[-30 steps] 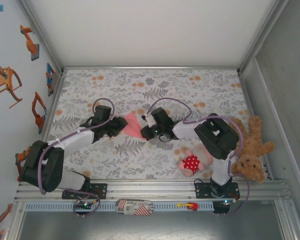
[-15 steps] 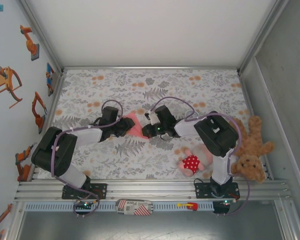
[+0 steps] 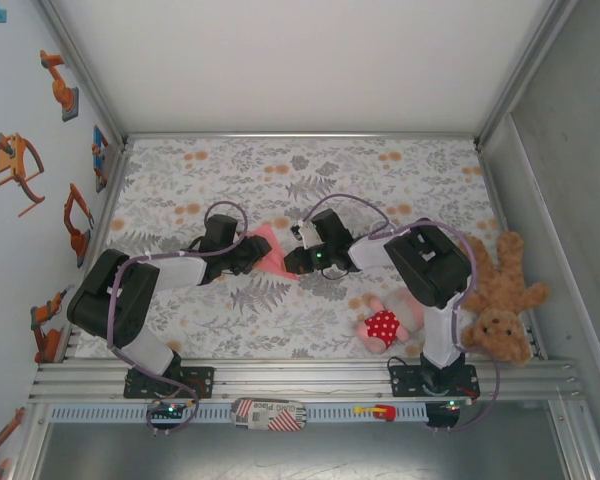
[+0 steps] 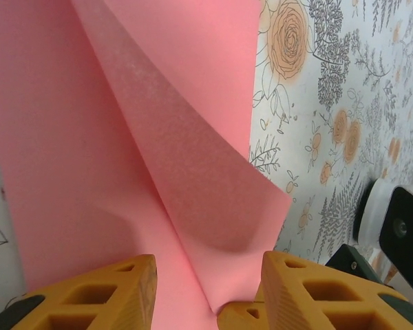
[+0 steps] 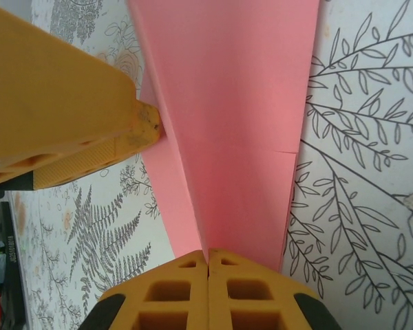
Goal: Fold a paper plane with a square sheet of paper (pick it up from the middle)
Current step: Fourth fold the wing at the center of the table.
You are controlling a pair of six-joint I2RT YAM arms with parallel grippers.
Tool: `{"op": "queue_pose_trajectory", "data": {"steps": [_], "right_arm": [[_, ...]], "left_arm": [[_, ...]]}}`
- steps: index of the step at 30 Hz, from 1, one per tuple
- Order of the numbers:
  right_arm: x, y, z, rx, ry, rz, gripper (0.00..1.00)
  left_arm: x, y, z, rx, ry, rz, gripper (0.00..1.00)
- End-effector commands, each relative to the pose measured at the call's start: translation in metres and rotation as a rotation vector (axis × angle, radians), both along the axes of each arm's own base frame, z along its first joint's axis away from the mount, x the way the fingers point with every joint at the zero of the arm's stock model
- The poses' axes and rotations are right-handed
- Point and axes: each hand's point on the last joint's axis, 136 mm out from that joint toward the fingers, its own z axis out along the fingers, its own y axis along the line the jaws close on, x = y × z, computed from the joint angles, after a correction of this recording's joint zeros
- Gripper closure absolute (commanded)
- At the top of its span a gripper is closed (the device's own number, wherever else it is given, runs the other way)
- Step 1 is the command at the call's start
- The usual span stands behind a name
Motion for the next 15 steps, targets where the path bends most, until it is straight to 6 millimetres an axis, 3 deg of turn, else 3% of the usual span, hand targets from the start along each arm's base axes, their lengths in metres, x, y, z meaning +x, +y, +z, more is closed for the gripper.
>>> {"op": "queue_pose_trajectory", "data": {"steps": [1, 15], "right_arm": [[0.0025, 0.0007, -0.0031, 0.011, 0.058, -0.009, 1.0], [0.004, -0.0038, -0.0101, 0.02, 0.134, -0.034, 1.0]], "left_arm": [[-0.0046, -0.0008, -0.0029, 0.012, -0.01, -0.026, 0.54], [-0.0023, -0.0028, -0.0022, 0.031, -0.002, -0.047, 0.57]]}}
